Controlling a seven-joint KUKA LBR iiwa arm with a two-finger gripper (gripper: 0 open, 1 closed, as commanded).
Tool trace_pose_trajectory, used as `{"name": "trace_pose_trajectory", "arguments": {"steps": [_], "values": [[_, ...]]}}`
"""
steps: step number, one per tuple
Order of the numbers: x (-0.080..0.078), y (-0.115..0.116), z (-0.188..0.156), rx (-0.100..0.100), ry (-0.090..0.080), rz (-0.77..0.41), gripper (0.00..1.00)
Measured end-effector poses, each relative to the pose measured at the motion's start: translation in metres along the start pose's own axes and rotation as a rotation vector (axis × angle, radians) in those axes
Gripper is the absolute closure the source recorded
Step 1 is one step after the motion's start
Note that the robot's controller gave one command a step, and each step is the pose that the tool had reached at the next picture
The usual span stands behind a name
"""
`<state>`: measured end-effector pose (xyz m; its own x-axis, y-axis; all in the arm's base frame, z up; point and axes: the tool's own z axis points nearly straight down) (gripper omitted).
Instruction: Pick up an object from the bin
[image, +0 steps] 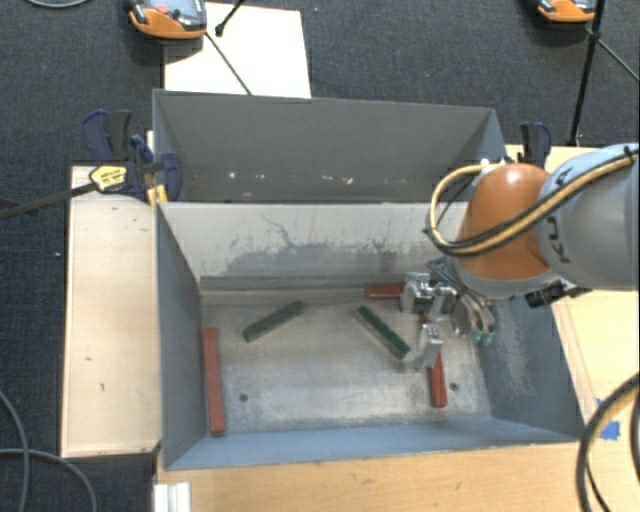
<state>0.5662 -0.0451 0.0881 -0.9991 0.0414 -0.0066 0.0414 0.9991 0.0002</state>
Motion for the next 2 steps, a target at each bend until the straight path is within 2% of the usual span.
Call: {"name": "trace_pose_trajectory", "arguments": {"steps": [1,2], "values": [[-0.012,0.0149,0.0144,0.0,0.007,0.065,0.0],[-0.0208,0.0247,0.0158,0.0,0.004,0.148,1.0]]}}
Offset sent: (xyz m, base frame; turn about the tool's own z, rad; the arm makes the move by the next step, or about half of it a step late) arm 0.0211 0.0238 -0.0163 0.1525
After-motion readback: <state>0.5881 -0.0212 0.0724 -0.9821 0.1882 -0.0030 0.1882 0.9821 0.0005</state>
